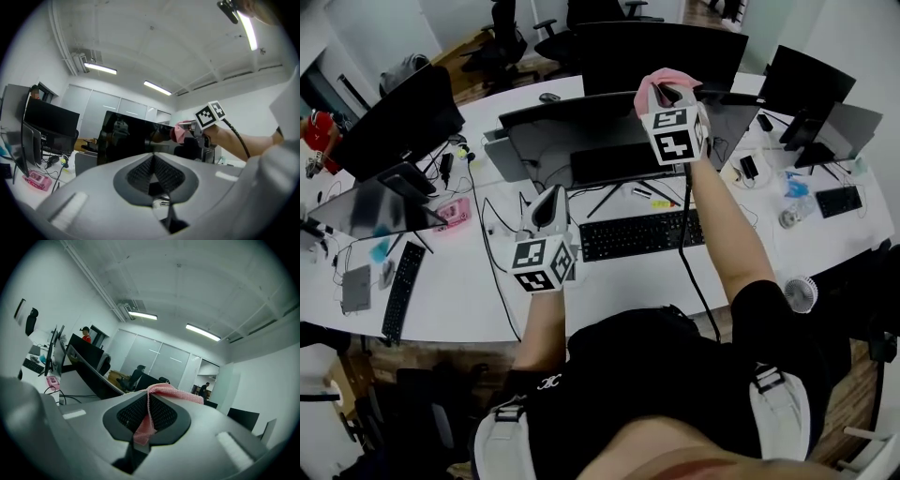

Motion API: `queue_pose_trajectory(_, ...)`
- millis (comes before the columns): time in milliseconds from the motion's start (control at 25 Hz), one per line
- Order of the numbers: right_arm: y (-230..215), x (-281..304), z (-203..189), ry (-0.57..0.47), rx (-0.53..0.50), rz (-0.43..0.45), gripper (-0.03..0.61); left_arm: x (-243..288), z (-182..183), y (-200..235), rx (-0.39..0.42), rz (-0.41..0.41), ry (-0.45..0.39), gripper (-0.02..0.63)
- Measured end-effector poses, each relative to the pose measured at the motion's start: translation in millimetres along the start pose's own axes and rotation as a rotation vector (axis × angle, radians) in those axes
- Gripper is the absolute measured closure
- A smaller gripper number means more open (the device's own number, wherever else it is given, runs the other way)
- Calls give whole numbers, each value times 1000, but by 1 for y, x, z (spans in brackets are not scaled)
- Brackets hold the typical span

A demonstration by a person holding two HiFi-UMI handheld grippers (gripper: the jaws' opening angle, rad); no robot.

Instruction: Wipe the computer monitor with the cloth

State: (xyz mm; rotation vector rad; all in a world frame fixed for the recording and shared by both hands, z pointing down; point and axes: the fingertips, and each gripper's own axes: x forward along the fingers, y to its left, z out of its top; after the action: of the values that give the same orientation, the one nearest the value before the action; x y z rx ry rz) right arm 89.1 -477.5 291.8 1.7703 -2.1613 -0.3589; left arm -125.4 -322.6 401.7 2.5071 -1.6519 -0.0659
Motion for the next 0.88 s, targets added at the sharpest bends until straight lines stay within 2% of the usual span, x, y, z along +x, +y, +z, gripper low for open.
queue_pose_trajectory(440, -101, -24, -58, -10, -16, -2, 568, 44, -15, -110, 6, 9, 13, 565)
queue_pose_trajectory(880, -205, -37, -97, -21, 48, -1, 568, 68, -36, -196, 33, 25, 42, 565)
